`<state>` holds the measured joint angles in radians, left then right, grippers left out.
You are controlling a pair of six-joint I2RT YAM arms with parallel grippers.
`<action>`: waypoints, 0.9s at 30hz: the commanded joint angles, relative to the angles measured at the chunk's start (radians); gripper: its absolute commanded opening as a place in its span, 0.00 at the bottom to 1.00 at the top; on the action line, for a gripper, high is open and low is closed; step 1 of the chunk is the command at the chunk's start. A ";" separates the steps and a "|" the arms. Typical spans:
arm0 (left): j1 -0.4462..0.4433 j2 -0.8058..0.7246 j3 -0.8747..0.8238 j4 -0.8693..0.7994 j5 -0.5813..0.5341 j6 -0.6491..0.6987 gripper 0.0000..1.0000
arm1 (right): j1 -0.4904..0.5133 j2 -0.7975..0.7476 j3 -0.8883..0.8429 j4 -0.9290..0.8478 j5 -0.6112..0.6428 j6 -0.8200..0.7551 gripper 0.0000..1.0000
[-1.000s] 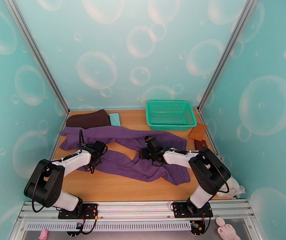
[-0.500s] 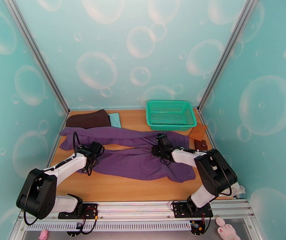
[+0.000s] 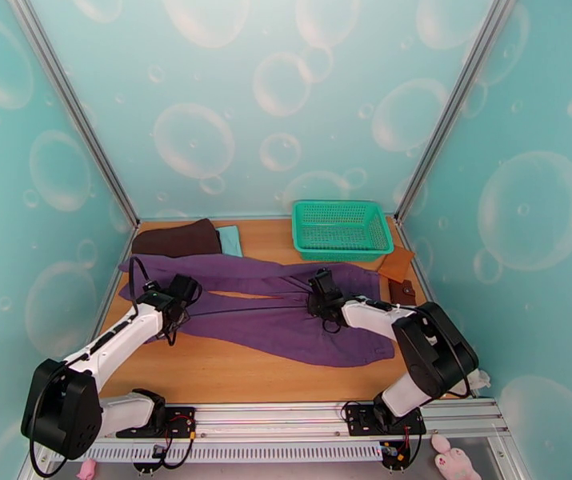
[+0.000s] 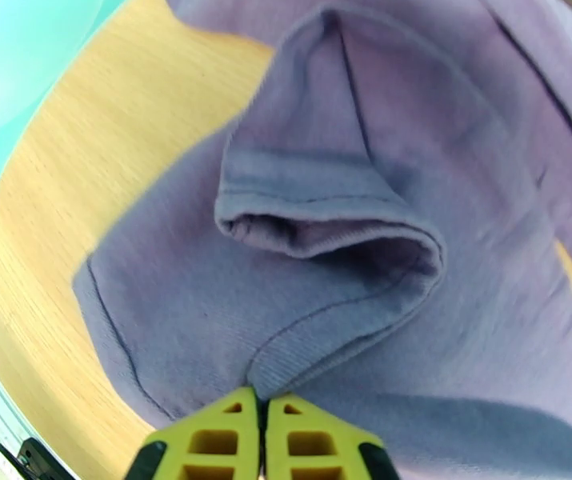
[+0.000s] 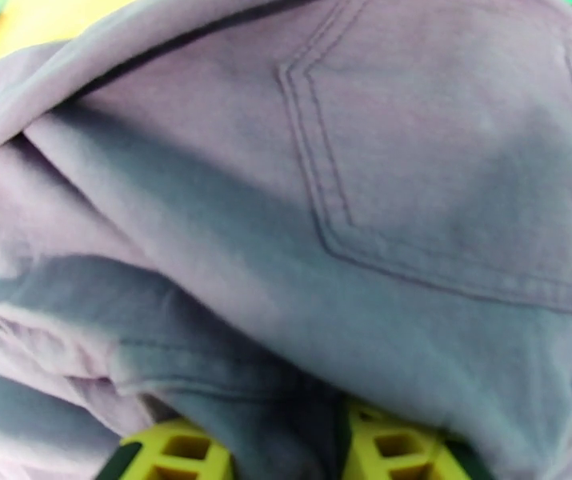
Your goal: Fold and stack the trousers
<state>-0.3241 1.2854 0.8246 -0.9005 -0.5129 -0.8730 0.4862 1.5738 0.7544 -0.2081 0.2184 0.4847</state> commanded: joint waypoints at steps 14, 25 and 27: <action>-0.015 0.035 -0.045 0.115 0.266 0.153 0.21 | 0.394 0.072 0.106 0.272 -0.315 0.032 0.50; -0.049 0.147 0.031 0.043 0.046 0.132 0.32 | 0.382 0.264 0.117 0.155 -0.268 0.139 0.49; -0.060 0.161 0.031 0.063 0.054 0.135 0.33 | 0.361 0.254 0.086 0.125 -0.258 0.147 0.48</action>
<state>-0.3676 1.4242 0.8368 -0.8307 -0.4129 -0.7326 0.8791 1.8084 0.8898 0.0746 -0.0940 0.5800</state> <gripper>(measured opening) 0.323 0.484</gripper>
